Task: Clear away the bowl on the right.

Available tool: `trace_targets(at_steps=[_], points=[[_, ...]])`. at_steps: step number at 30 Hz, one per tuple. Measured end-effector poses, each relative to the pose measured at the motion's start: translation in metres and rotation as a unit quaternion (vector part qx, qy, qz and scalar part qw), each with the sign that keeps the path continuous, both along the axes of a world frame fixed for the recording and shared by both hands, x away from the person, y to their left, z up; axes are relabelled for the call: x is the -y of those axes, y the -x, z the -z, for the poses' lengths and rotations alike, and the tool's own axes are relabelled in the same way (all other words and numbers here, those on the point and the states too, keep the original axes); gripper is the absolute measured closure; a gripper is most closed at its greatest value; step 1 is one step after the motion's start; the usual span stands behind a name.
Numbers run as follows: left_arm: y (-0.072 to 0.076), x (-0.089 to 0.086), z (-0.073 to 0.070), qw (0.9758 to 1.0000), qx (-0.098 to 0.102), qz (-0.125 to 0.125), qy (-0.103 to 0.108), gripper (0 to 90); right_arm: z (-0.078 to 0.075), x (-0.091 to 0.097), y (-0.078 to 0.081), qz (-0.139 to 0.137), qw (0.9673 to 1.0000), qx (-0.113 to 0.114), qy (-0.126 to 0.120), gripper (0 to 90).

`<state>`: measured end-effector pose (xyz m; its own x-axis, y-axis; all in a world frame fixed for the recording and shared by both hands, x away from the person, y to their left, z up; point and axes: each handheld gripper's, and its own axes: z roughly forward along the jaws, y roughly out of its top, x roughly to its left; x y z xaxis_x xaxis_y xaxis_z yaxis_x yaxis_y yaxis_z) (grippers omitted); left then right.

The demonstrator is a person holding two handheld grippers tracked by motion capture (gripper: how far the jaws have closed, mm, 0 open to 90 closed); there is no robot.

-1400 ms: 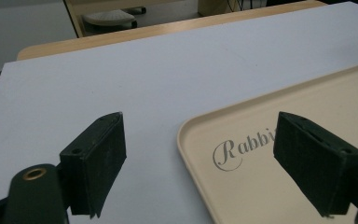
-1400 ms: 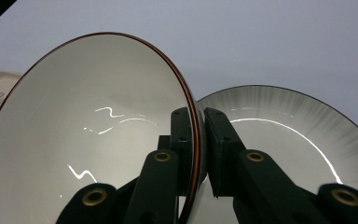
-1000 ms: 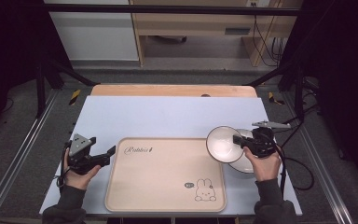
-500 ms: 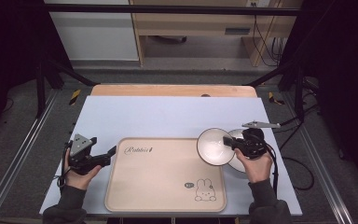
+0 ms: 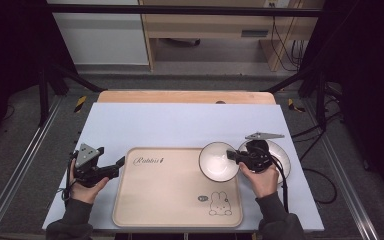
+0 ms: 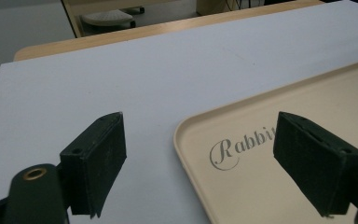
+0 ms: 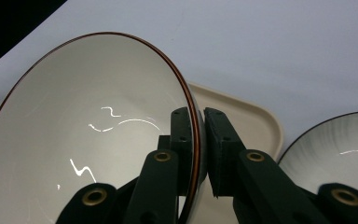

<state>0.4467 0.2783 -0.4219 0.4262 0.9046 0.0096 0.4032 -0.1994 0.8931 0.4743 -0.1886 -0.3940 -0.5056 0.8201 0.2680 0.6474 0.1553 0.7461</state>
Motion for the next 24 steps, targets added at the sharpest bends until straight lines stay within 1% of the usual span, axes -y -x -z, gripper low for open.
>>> trace_targets(at_steps=[12, 21, 24], points=[[0.0, 0.0, 0.0, 1.0, 0.0, 0.0, -0.001, 16.7, 0.012, -0.022, -0.002, -0.021, 0.9998, -0.005, -0.003, 82.4], [0.0, 0.0, 0.001, 1.0, 0.0, 0.0, -0.001, 16.7, 0.024, -0.039, -0.005, -0.036, 0.9992, -0.02, 0.001, 82.4], [0.0, 0.001, 0.001, 1.0, 0.0, 0.001, -0.002, 16.7, 0.028, -0.044, -0.007, -0.037, 0.9989, -0.025, 0.008, 82.4]])
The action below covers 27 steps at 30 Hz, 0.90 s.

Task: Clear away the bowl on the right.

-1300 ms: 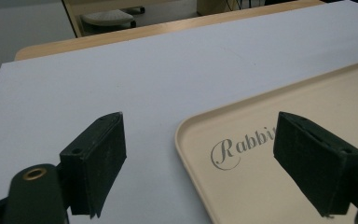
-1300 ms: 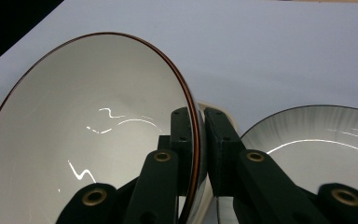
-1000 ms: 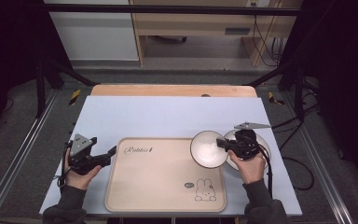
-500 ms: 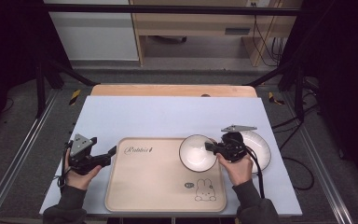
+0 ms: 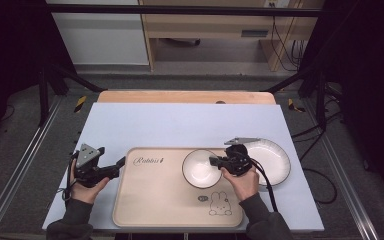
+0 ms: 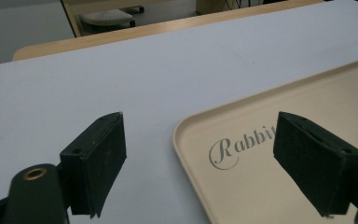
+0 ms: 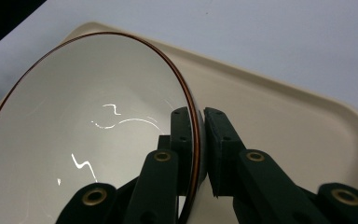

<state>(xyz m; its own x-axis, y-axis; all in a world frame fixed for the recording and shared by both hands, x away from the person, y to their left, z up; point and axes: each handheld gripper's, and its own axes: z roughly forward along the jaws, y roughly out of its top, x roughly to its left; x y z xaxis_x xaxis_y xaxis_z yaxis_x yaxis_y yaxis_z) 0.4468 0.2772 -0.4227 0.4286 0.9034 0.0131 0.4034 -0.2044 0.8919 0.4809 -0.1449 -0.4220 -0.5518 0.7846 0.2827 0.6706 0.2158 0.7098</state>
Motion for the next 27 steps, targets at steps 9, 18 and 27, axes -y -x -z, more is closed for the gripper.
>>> trace_targets(at_steps=[9, 18, 27], points=[[0.0, 0.0, 0.0, 1.0, 0.0, 0.0, 0.0, 16.7, 0.009, -0.01, -0.002, -0.009, 0.9998, -0.016, 0.003, 82.4], [0.0, 0.0, 0.001, 1.0, -0.001, 0.0, -0.001, 16.8, 0.019, -0.015, -0.005, -0.016, 0.9994, -0.027, 0.016, 82.3], [0.0, 0.0, 0.001, 1.0, -0.001, 0.0, -0.001, 16.8, 0.024, -0.018, -0.006, -0.016, 0.9991, -0.034, 0.021, 82.3]])
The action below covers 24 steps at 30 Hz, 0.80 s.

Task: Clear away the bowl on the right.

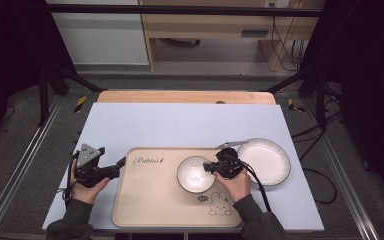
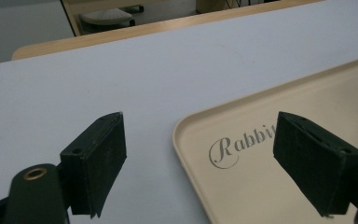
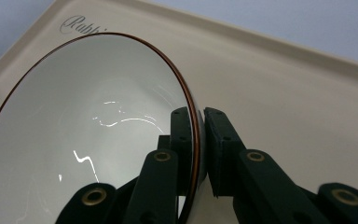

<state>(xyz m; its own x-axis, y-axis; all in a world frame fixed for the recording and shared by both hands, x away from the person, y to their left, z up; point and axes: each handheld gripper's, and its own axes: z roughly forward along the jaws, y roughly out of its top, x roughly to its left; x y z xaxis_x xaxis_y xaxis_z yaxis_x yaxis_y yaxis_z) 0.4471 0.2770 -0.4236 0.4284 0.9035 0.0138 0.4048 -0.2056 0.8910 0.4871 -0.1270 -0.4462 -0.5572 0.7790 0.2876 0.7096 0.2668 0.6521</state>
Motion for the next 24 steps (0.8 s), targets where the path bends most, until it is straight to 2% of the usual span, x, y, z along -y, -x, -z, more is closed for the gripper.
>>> trace_targets(at_steps=[5, 24], points=[[-0.0001, 0.0002, 0.0003, 1.0, -0.001, 0.0, 0.0, 16.8, 0.0021, -0.0005, -0.0011, 0.001, 1.0, -0.007, 0.001, 82.3], [-0.0009, 0.0017, 0.0024, 1.0, -0.006, 0.002, -0.002, 16.8, 0.0057, -0.0004, -0.0034, 0.003, 1.0, -0.007, 0.003, 82.2]])
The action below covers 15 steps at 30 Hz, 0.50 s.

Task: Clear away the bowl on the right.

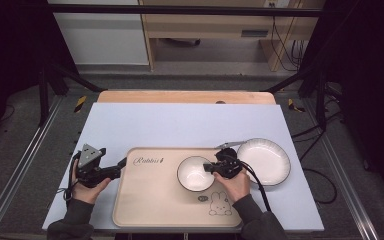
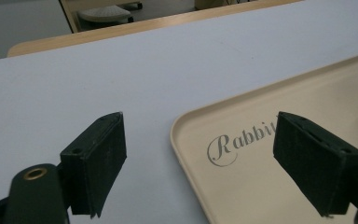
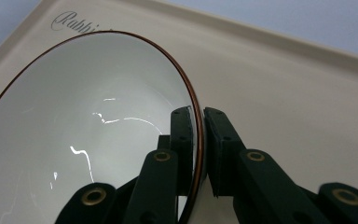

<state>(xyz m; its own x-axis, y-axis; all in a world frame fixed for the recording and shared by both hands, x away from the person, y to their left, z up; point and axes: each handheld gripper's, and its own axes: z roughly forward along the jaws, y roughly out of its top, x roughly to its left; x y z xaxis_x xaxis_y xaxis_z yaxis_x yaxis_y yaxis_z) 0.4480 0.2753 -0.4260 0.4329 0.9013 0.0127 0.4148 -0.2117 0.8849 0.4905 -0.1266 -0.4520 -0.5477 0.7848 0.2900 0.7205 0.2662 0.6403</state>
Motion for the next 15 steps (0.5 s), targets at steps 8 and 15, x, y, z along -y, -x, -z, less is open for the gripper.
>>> trace_targets(at_steps=[8, 15], points=[[0.0, 0.0001, 0.0002, 1.0, 0.0, 0.0, 0.0, 16.8, 0.0005, -0.0011, 0.0001, 0.0, 1.0, 0.002, 0.002, 80.0], [0.0001, 0.0001, 0.0001, 1.0, 0.0, 0.0, 0.0, 16.8, -0.0002, 0.0003, 0.0, -0.004, 0.9998, 0.018, 0.009, 75.5]])
